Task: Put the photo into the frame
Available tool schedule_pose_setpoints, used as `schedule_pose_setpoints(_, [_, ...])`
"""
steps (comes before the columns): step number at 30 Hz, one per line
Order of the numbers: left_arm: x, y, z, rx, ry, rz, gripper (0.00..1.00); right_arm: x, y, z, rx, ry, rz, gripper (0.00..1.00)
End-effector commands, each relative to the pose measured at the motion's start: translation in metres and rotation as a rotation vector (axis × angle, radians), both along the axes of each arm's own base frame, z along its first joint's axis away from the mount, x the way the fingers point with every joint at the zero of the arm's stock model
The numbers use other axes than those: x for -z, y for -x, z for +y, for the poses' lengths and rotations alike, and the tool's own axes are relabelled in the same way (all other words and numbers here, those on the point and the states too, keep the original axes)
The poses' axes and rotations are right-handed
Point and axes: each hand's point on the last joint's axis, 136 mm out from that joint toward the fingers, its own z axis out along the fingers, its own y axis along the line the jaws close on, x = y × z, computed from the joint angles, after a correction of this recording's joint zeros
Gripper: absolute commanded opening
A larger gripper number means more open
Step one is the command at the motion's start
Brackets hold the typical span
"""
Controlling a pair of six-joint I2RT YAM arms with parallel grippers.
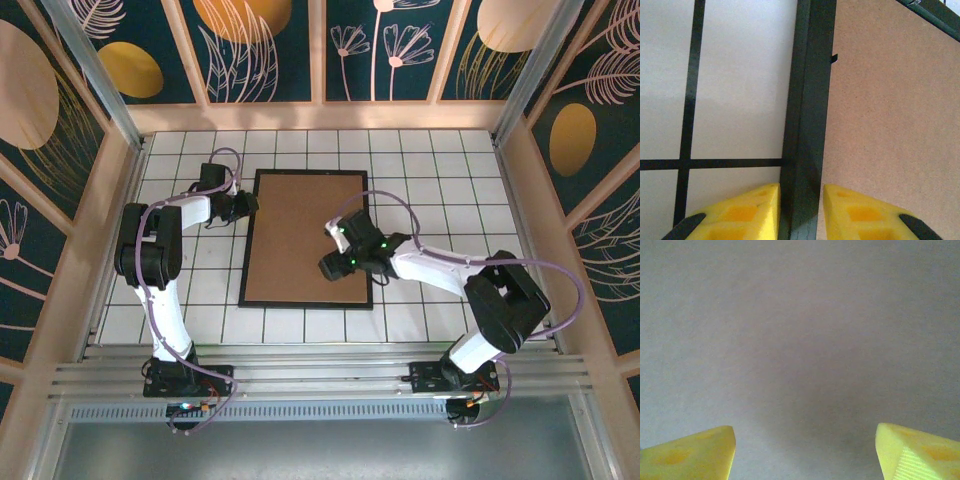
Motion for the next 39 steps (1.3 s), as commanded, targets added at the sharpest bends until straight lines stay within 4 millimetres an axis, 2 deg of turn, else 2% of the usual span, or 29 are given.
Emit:
schedule_pose_setpoints(1, [-0.003, -0.003, -0.003, 0.013, 0.028, -0.001, 0.30, -0.003, 0.025, 0.015, -0.180, 0.064, -0.061, 0.78])
schedule_pose_setpoints(7, [0.001, -0.004, -0.004, 0.015, 0.032, 0.007, 0.30, 0.009, 0.052, 0.030, -0.335, 0.140, -0.109, 0.80])
schedule_pose_setpoints(14, [0.000, -0.004, -0.003, 0.017, 0.030, 0.008, 0.30, 0.010, 0.072, 0.041, -0.454, 0.150, -0.136, 0.81])
schedule_pose_setpoints(39, [-0.003, -0.004, -0.002, 0.018, 0.031, 0.004, 0.33, 0.035, 0.072, 0.038, -0.536, 0.266, -0.152, 0.80])
